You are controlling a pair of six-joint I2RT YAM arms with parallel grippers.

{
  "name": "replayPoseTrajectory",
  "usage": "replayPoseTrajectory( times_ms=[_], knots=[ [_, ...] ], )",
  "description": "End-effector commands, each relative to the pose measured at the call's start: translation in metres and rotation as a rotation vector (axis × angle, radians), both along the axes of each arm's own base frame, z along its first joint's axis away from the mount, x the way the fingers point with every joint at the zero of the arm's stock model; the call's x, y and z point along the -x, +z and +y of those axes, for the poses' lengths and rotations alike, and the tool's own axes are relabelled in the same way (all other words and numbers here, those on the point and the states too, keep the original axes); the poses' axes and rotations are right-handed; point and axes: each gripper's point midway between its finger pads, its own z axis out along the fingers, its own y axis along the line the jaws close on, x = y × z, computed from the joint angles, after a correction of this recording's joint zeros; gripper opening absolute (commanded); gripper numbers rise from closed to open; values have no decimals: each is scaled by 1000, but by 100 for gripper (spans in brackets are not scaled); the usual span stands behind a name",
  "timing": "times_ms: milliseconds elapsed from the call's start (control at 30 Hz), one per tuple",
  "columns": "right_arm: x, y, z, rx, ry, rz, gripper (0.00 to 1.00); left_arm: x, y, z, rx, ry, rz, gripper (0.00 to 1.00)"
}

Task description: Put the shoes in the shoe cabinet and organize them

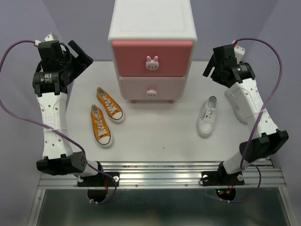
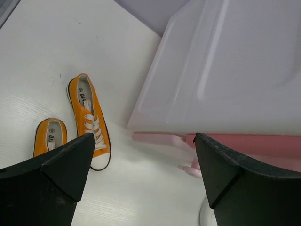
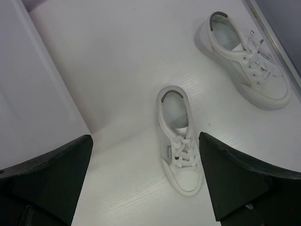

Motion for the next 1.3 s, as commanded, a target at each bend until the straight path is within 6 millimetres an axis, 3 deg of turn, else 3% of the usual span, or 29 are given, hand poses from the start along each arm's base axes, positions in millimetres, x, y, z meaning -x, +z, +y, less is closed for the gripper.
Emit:
replayPoseTrajectory(
  times_ms=[0,200,233,267,300,333,467,600,700,767,900,967,1267],
  knots=[
    [3,32,-10,17,-26,-130,100,15,27,2,-46,-7,-97,99],
    [1,52,17,14,227,-237,100,17,24,2,-66,-20,-74,99],
    [2,49,18,1,226,-250,100,17,30,2,-71,-23,-89,99],
    [6,64,18,-29,209,-314,100,16,34,1,-69,-30,-99,99],
    [7,66,16,-60,176,-339,100,14,44,0,-69,-37,-127,99],
    [9,74,17,-73,178,-368,100,11,42,-1,-66,-42,-120,99],
    [17,94,31,-99,283,-415,100,4,76,-14,-48,-111,-217,99],
    [25,107,52,-116,436,-422,100,-4,89,-28,-6,-189,-244,99],
    [40,127,59,-86,539,-434,100,-12,93,-28,-9,-197,-247,99],
    [49,122,64,-92,587,-385,100,-13,97,-28,-12,-196,-251,99],
    [66,118,99,-246,734,-346,100,-18,96,-33,17,-218,-251,99],
    [76,117,125,-337,817,-334,100,-21,94,-34,27,-223,-245,99],
    [78,122,205,-314,974,-338,100,-36,106,-43,74,-271,-295,99]
  ],
)
